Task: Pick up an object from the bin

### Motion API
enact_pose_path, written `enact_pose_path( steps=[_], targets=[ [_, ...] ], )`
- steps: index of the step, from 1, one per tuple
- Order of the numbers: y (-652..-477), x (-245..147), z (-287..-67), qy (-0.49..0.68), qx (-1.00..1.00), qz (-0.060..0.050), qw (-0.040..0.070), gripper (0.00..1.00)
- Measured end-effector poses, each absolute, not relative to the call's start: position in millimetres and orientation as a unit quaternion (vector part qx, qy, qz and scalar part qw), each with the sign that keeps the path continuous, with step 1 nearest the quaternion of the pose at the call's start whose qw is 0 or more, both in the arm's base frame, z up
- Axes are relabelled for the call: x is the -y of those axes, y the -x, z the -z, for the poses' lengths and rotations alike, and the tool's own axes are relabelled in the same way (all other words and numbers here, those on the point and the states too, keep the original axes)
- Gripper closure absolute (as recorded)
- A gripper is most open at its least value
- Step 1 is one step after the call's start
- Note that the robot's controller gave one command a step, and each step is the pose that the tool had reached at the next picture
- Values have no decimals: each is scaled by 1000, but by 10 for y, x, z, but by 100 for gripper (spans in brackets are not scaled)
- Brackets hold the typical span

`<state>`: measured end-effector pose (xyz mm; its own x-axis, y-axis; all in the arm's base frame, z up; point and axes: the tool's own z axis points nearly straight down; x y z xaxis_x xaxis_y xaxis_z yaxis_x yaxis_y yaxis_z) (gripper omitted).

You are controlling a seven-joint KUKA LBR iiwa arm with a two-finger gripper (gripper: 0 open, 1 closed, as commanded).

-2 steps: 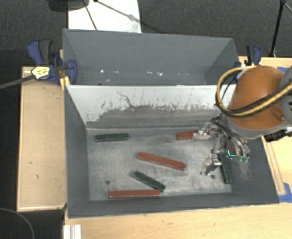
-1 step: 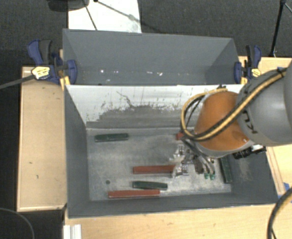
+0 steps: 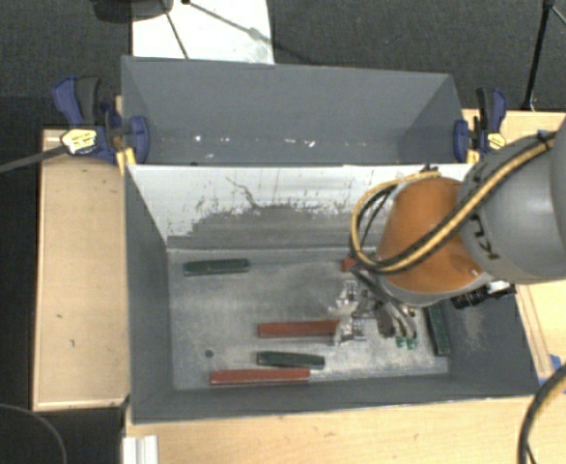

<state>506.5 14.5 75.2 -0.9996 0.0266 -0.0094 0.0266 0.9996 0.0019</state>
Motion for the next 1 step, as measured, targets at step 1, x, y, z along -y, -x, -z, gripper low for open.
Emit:
enact_pose_path(
  steps=[1],
  targets=[
    [-5194, -209, -2315, -16, -1000, 0, 3, 100]
  ],
)
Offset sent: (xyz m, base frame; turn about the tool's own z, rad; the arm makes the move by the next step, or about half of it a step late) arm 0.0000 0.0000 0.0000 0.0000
